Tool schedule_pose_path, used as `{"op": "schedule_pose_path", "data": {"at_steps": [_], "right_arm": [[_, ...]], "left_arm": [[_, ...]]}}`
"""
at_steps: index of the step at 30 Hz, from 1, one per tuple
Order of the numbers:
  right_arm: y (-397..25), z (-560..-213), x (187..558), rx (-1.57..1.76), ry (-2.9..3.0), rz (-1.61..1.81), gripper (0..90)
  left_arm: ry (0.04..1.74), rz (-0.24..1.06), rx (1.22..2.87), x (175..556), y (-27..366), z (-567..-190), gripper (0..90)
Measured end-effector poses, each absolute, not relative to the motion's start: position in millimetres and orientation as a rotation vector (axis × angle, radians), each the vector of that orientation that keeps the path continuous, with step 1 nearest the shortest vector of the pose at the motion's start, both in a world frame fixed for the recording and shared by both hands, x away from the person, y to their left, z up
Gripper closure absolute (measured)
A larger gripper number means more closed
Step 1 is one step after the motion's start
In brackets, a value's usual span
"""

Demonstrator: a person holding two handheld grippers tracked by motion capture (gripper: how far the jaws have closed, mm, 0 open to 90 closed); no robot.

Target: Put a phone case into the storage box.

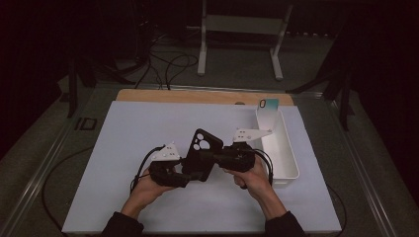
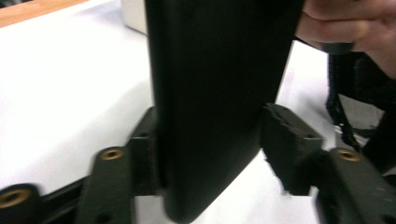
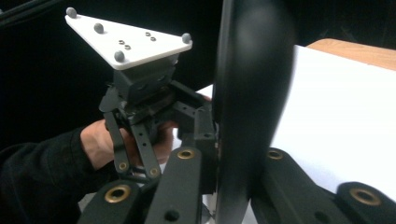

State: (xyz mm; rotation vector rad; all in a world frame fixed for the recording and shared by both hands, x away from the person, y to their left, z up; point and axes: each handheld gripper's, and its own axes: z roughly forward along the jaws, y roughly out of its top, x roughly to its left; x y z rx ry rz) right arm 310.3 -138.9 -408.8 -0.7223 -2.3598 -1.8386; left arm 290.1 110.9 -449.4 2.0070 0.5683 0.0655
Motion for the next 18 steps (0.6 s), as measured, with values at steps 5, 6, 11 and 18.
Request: {"op": "schedule_pose_path", "data": {"at_steps": [5,6,11,18], "right_arm": [[-143.1,-406.8,310.4,-0.742,-2.41,-1.836,69.9],[-143.5,-406.7,310.6,-0.745,-2.41,-1.837,67.4],[-144.6,-406.9,312.1,-0.765,-2.411,-1.844,53.7],[-139.5,-407.8,311.1,-0.783,-2.46,-1.831,37.9]], "left_arm": [[0.561,0.047,2.005,290.2,111.5,-448.9,64.9],[0.561,0.047,2.003,290.2,111.5,-449.0,67.3],[0.54,0.015,1.992,290.4,110.8,-449.9,77.9],[0.533,0.053,2.004,289.0,109.1,-450.6,79.8]]}}
